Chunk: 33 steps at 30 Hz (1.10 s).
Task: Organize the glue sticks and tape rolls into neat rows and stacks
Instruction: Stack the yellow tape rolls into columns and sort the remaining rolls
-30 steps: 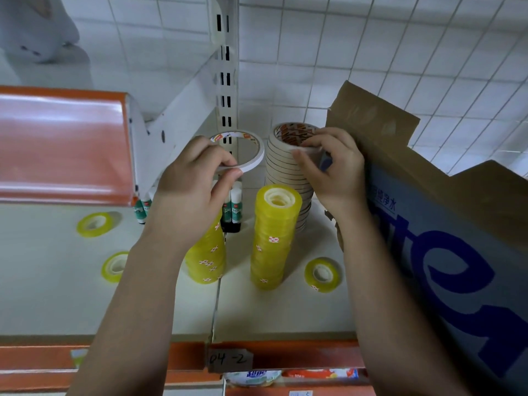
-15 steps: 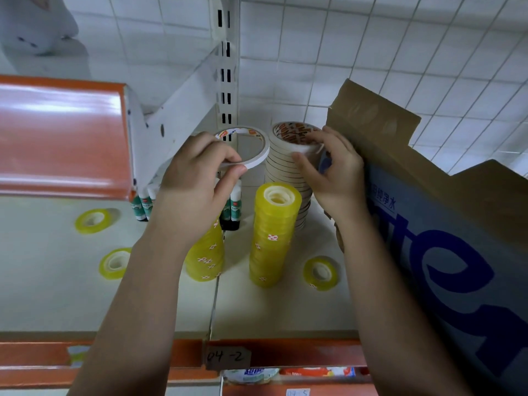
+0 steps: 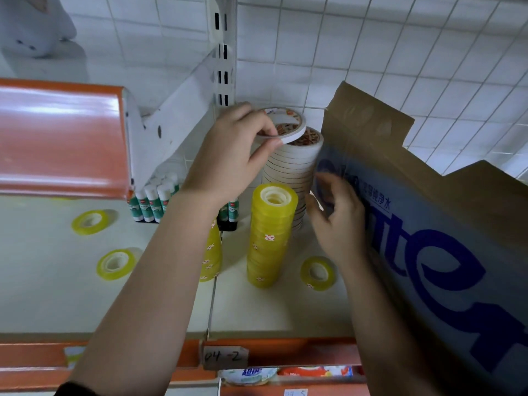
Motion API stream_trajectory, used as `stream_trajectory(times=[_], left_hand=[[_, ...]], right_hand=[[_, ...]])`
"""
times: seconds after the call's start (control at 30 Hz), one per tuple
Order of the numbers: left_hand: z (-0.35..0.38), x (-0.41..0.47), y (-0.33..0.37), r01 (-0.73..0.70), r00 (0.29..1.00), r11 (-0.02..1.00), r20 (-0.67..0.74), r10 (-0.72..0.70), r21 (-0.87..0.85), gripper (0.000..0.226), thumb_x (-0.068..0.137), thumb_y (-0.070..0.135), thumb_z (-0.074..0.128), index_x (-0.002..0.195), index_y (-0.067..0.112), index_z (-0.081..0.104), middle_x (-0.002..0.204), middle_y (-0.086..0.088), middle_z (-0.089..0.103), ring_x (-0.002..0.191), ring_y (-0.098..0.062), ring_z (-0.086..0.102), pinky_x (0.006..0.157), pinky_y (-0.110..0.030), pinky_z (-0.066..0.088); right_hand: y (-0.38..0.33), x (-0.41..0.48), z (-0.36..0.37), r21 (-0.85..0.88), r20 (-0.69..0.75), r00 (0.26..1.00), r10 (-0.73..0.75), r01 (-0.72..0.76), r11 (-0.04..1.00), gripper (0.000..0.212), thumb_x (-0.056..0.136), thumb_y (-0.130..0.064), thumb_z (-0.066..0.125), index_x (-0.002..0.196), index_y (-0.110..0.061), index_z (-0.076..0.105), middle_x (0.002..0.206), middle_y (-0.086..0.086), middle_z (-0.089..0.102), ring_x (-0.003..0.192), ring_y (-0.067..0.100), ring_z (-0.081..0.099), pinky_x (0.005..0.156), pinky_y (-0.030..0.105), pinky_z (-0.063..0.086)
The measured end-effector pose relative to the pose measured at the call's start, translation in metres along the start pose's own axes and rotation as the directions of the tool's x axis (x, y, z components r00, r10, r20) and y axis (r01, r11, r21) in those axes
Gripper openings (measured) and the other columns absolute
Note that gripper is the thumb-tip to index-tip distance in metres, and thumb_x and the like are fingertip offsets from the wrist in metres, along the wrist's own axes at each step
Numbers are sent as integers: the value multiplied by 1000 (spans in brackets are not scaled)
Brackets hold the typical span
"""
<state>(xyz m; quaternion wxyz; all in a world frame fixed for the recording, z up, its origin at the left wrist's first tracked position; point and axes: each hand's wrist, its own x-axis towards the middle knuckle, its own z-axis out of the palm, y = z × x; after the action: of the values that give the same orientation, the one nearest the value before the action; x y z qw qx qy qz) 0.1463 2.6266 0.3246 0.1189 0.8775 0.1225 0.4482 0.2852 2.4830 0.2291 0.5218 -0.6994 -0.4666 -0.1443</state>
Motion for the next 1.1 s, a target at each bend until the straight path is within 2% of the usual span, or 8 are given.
stream_trajectory(times=[0.13, 0.23, 0.33, 0.47, 0.6, 0.83, 1.1], left_hand=[[10, 27, 3, -54, 998, 998, 38, 55, -18, 20, 88, 27, 64, 93, 8, 68, 94, -5, 61, 92, -20, 59, 79, -30, 44], [19, 39, 3, -60, 994, 998, 90, 62, -27, 19, 89, 27, 66, 95, 9, 69, 97, -3, 61, 93, -16, 56, 74, -18, 35], [24, 43, -1, -33, 991, 999, 126, 37, -34, 17, 88, 25, 69, 95, 9, 70, 97, -5, 61, 90, -13, 54, 69, -8, 32], [29, 39, -3, -15, 985, 998, 169, 24, -57, 15, 85, 25, 73, 92, 11, 72, 95, -6, 63, 90, -18, 59, 78, -27, 43], [29, 33, -6, 3, 986, 999, 164, 4, -44, 15, 85, 28, 73, 91, 14, 73, 95, -1, 61, 92, -18, 57, 79, -25, 38], [26, 30, -6, 68, 987, 997, 151, -61, -43, 18, 83, 24, 75, 94, 10, 72, 100, 3, 52, 94, -11, 52, 81, -21, 36], [25, 29, -3, 35, 981, 999, 189, -34, -3, 18, 86, 24, 72, 95, 9, 69, 100, -4, 58, 96, -21, 57, 84, -33, 43]], right_hand=[[10, -26, 0, -45, 42, 999, -29, 31, 999, 27, 88, -26, 58, 106, -8, 67, 104, -1, 67, 97, 13, 60, 80, 30, 49], [18, -40, -1, -89, 55, 997, -51, 55, 994, 17, 87, -14, 63, 101, -7, 68, 99, 1, 69, 95, 16, 63, 80, 33, 52], [21, -43, -3, -98, 40, 998, -42, 45, 994, 18, 87, -14, 61, 101, -8, 69, 99, 0, 69, 95, 12, 62, 82, 26, 50], [24, -46, -3, -110, 30, 999, -18, 22, 994, 18, 86, -12, 62, 101, -9, 70, 98, -1, 69, 94, 0, 55, 80, 19, 45], [24, -46, -1, -110, 39, 999, -7, 11, 994, 18, 86, -14, 62, 100, -8, 70, 97, -2, 68, 93, -4, 51, 80, 13, 41], [24, -46, 0, -90, 50, 999, 10, -6, 996, 17, 87, -16, 61, 100, -10, 70, 97, -11, 62, 93, -1, 54, 80, 15, 43], [23, -46, -1, -97, 46, 999, 17, -12, 995, 16, 87, -16, 61, 99, -10, 70, 95, -11, 62, 91, -4, 53, 80, 11, 41]])
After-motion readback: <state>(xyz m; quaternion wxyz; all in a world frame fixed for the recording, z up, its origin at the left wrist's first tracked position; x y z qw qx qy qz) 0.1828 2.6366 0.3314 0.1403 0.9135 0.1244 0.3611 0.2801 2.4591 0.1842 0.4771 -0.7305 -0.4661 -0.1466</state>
